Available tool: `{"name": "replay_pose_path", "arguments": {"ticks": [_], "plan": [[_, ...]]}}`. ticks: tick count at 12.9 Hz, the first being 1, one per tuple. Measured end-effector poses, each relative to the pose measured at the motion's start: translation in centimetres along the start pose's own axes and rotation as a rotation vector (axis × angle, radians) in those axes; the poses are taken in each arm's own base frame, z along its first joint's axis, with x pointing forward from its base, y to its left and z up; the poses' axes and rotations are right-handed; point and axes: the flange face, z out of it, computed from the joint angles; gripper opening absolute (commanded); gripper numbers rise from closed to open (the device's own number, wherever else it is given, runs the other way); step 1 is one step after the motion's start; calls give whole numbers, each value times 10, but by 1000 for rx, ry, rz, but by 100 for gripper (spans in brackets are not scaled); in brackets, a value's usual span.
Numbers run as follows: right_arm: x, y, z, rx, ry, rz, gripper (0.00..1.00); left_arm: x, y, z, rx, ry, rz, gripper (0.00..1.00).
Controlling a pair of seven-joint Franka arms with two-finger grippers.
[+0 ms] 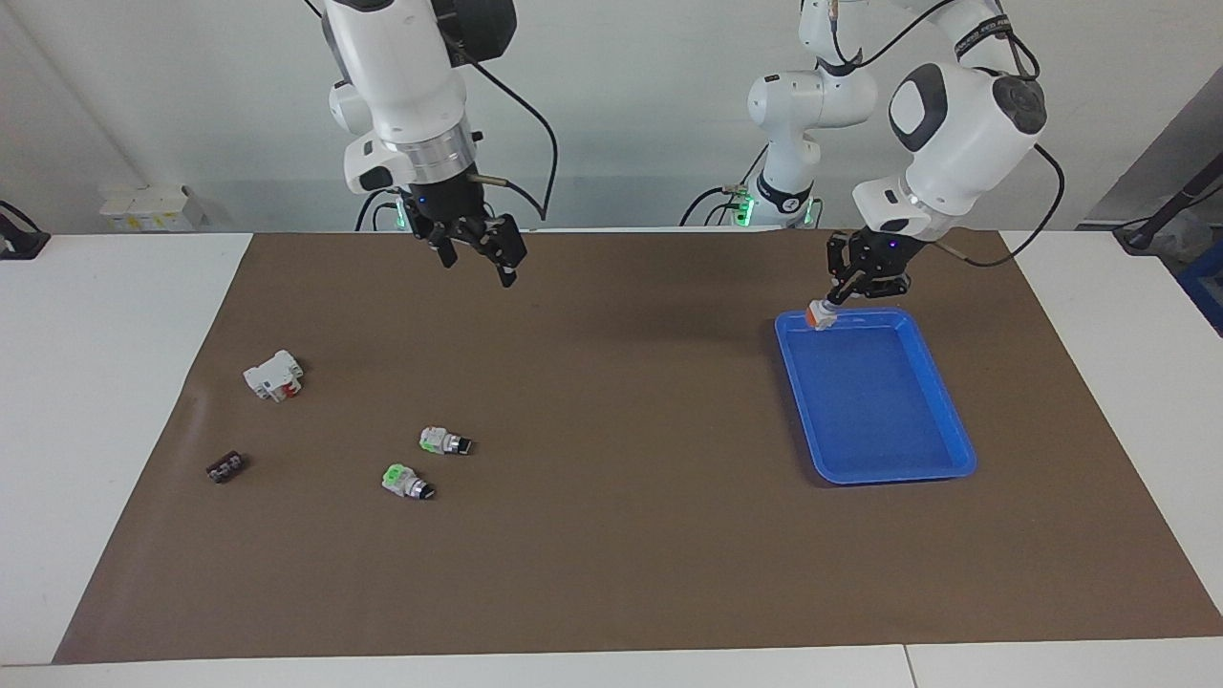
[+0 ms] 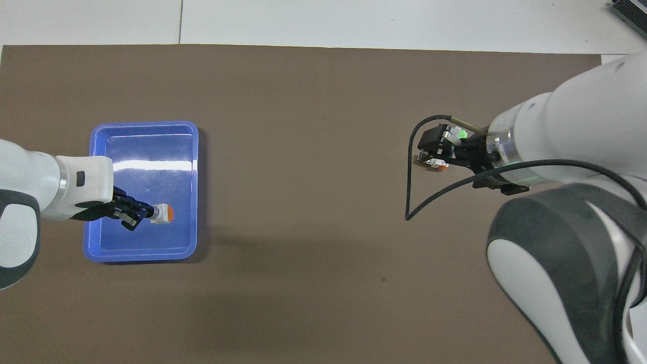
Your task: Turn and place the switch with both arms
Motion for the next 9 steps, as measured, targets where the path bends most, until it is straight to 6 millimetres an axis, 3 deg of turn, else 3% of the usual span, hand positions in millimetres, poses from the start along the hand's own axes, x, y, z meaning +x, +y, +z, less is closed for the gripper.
{"name": "replay_pose_path", "arguments": {"ticks": [6,7,9], "plan": [[55,114,-17,-58,-63,-68,100,39,-48,24,-16,-159,24,0],[61,126,-18,-89,-44,-65,100,45,-54,29,-30,-179,24,0],[67,130,-22,-133,7,-72,100,58,-69,39,-49,-244,30,0]]}}
